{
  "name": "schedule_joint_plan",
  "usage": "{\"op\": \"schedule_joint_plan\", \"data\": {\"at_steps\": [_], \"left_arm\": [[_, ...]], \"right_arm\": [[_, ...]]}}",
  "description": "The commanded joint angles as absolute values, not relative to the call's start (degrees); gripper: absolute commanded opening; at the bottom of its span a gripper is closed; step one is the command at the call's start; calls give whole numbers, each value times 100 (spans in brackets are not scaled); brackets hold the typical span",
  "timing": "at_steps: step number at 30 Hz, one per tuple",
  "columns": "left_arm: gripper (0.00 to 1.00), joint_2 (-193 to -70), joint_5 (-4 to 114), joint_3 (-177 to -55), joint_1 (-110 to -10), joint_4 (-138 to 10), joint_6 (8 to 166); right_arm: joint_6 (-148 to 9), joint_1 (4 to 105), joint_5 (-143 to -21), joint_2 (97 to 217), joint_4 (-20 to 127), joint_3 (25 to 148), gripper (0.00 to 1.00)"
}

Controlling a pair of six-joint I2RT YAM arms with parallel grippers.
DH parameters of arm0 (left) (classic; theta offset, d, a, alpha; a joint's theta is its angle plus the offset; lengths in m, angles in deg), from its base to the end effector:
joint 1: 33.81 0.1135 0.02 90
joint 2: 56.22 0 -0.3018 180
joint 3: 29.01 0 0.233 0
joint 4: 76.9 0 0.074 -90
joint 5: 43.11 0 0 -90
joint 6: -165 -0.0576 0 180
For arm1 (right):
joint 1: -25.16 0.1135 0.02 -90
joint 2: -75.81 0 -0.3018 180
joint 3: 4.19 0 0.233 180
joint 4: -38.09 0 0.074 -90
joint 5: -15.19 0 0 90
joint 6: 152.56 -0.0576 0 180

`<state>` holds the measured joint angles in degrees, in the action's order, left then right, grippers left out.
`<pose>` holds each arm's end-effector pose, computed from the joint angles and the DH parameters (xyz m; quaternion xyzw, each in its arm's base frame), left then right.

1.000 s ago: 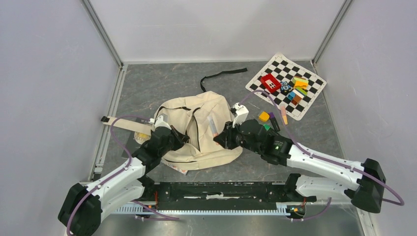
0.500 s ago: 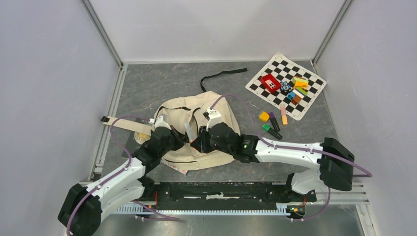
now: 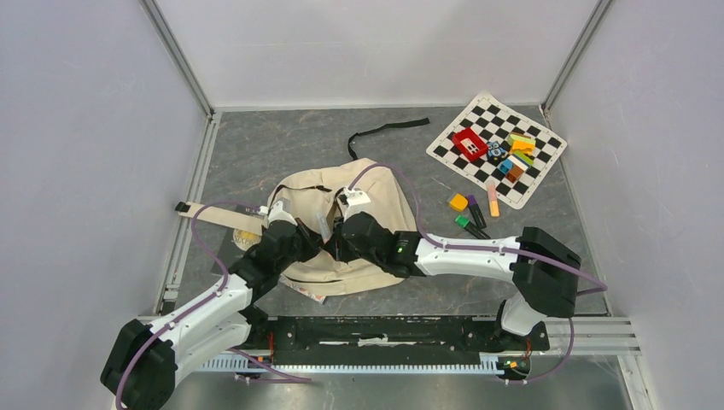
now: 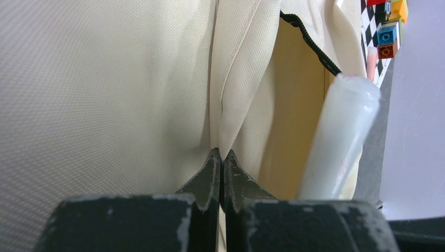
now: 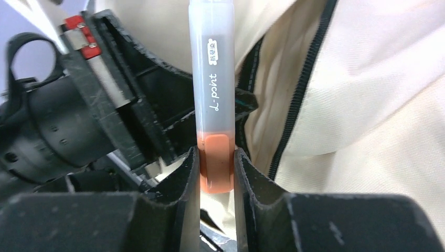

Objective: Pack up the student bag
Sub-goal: Place the stationery in the student bag.

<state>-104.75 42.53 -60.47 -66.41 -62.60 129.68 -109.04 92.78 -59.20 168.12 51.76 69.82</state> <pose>0.1330 -0.0799 0.2028 -0.1851 0.8516 -0.3136 0.3770 0.1526 0.3300 0.2733 -0.0942 0.8638 0.3387 0.3610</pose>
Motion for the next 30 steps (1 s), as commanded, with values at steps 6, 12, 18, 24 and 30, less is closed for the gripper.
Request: {"op": "schedule_joint_plan", "data": {"at_steps": [6, 12, 18, 24, 30], "left_arm": [[2, -10447, 4430, -6022, -6655, -6387, 13088], [2, -10455, 4433, -6034, -6651, -6391, 13100], [2, -10464, 4433, -6037, -6654, -6395, 13112], [2, -10446, 4447, -6046, -6651, -6391, 13116], [2, -10453, 4454, -6054, -6651, -6397, 13125]], "right_arm": [[-10938, 9275, -4710, 17020, 5546, 6973, 0], [-10791, 9276, -4349, 17262, 5974, 7124, 0], [-10701, 9275, -4310, 17267, 6053, 7161, 12], [-10573, 9284, -4238, 17278, 6197, 7294, 55], [-10344, 9310, -3910, 17045, 6277, 7296, 65]]}}
